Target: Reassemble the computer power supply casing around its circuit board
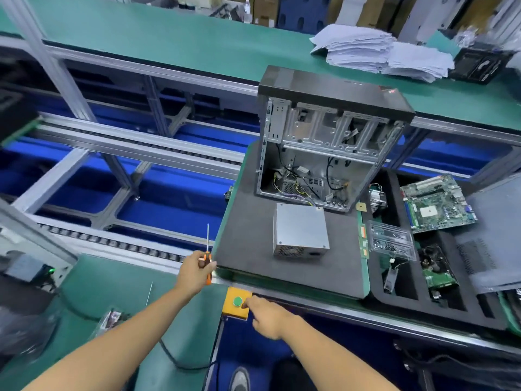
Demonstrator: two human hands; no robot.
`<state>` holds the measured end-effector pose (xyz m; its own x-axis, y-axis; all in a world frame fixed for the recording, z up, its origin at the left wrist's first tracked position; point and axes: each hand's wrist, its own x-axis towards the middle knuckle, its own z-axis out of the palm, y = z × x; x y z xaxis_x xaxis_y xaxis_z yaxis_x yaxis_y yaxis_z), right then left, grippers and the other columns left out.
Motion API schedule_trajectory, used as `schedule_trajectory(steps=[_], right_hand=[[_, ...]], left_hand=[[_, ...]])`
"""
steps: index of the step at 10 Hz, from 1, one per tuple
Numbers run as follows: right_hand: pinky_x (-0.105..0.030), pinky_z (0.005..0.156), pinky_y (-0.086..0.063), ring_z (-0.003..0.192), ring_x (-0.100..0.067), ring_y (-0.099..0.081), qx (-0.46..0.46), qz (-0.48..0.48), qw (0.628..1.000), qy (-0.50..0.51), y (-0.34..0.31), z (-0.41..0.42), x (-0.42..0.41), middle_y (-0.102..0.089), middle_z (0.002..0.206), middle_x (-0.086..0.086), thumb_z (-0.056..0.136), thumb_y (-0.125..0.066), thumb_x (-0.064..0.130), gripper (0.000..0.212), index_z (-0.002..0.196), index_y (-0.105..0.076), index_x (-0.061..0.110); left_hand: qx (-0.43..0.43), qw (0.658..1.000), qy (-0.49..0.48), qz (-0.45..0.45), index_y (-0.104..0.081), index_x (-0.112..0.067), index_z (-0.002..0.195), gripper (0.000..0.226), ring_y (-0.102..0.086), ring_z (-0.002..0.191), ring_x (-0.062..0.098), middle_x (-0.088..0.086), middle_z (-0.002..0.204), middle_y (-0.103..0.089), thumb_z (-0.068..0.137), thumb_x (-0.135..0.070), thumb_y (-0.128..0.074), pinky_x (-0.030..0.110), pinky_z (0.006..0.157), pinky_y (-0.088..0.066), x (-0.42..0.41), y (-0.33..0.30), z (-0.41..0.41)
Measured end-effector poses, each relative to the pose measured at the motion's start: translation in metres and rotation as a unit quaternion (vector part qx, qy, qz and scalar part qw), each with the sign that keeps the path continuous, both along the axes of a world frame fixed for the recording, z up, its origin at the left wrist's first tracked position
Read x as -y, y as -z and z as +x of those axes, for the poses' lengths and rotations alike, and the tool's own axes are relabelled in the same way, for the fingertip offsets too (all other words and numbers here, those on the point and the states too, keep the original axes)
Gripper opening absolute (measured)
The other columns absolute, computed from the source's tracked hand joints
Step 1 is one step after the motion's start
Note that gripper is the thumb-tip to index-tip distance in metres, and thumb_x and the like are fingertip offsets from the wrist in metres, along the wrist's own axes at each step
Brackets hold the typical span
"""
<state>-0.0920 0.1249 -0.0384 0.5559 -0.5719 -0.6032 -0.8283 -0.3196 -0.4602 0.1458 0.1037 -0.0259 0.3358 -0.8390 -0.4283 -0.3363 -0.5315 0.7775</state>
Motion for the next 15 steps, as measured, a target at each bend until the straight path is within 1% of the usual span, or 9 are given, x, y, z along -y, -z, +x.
schedule_trajectory(steps=[2,3,4,6,9,10,12,13,15], right_hand=[[-0.05,0.103,-0.04,0.124,-0.043,-0.046,-0.057,0.004,0.995,-0.086,0.015,0.025,-0.01,-0.036,0.15,-0.016,0.096,-0.039,0.006,0.049,0.144,-0.034,0.008],[-0.045,0.093,-0.041,0.116,-0.042,-0.05,-0.069,-0.028,0.991,-0.108,0.02,0.034,-0.008,-0.034,0.148,-0.012,0.096,-0.043,0.007,0.043,0.139,-0.037,0.006],[-0.044,0.092,-0.037,0.111,-0.04,-0.052,-0.088,-0.062,0.987,-0.123,0.021,0.042,-0.008,-0.04,0.141,-0.014,0.096,-0.051,0.014,0.041,0.134,-0.04,0.004],[-0.044,0.111,-0.027,0.128,-0.032,-0.043,-0.108,-0.099,0.979,-0.144,0.024,0.043,-0.011,-0.035,0.15,-0.013,0.094,-0.059,0.022,0.052,0.139,-0.038,0.005],[-0.047,0.115,-0.018,0.113,-0.025,-0.044,-0.119,-0.113,0.978,-0.128,0.027,0.044,-0.009,-0.047,0.127,-0.007,0.089,-0.059,0.024,0.04,0.124,-0.046,0.011],[-0.045,0.112,-0.023,0.094,-0.021,-0.037,-0.11,-0.101,0.981,-0.123,0.025,0.043,-0.006,-0.046,0.111,-0.004,0.089,-0.057,0.021,0.029,0.115,-0.046,0.013],[-0.04,0.107,-0.03,0.112,-0.03,-0.047,-0.082,-0.065,0.988,-0.113,0.005,0.038,0.006,-0.056,0.125,-0.01,0.095,-0.051,0.016,0.038,0.132,-0.046,0.014],[-0.041,0.103,-0.034,0.114,-0.033,-0.051,-0.09,-0.056,0.987,-0.117,-0.001,0.038,0.008,-0.054,0.131,-0.011,0.095,-0.051,0.015,0.038,0.133,-0.046,0.014],[-0.042,0.105,-0.035,0.116,-0.033,-0.052,-0.08,-0.032,0.992,-0.089,0.003,0.035,0.013,-0.052,0.133,-0.011,0.095,-0.051,0.015,0.043,0.137,-0.044,0.016]], left_hand=[[-0.014,0.985,-0.131,0.112,-0.053,0.003,0.114,0.029,-0.068,0.085,0.04,0.028,0.095,-0.07,0.094,-0.01,-0.069,0.045,0.074,-0.05,-0.061,0.04,0.038],[0.004,0.98,-0.137,0.146,-0.048,0.003,0.11,0.022,-0.07,0.083,0.045,0.035,0.099,-0.069,0.098,-0.007,-0.062,0.055,0.079,-0.056,-0.075,0.05,0.049],[0.017,0.978,-0.128,0.163,-0.046,0.004,0.11,0.021,-0.064,0.072,0.035,0.034,0.096,-0.068,0.099,-0.006,-0.061,0.055,0.077,-0.057,-0.08,0.053,0.055],[0.038,0.977,-0.116,0.174,-0.036,0.006,0.118,0.04,-0.061,0.064,0.033,0.035,0.101,-0.065,0.093,0.001,-0.066,0.049,0.065,-0.056,-0.085,0.06,0.057],[0.089,0.974,-0.077,0.191,-0.039,0.0,0.115,0.036,-0.066,0.075,0.039,0.026,0.103,-0.061,0.094,-0.004,-0.067,0.054,0.062,-0.061,-0.097,0.068,0.06],[0.109,0.973,-0.053,0.196,-0.043,0.001,0.116,0.035,-0.067,0.093,0.047,0.026,0.107,-0.061,0.094,-0.007,-0.069,0.053,0.064,-0.061,-0.101,0.066,0.062],[0.161,0.969,0.006,0.185,-0.044,0.001,0.118,0.035,-0.062,0.108,0.042,0.027,0.116,-0.063,0.094,-0.009,-0.068,0.046,0.09,-0.05,-0.104,0.066,0.065],[0.18,0.965,0.035,0.19,-0.04,-0.007,0.105,0.029,-0.061,0.105,0.039,0.023,0.113,-0.063,0.095,-0.014,-0.066,0.044,0.089,-0.049,-0.103,0.06,0.068],[0.222,0.955,0.066,0.185,-0.042,-0.009,0.104,0.026,-0.06,0.109,0.036,0.017,0.119,-0.058,0.096,-0.022,-0.063,0.044,0.093,-0.048,-0.092,0.059,0.068]])
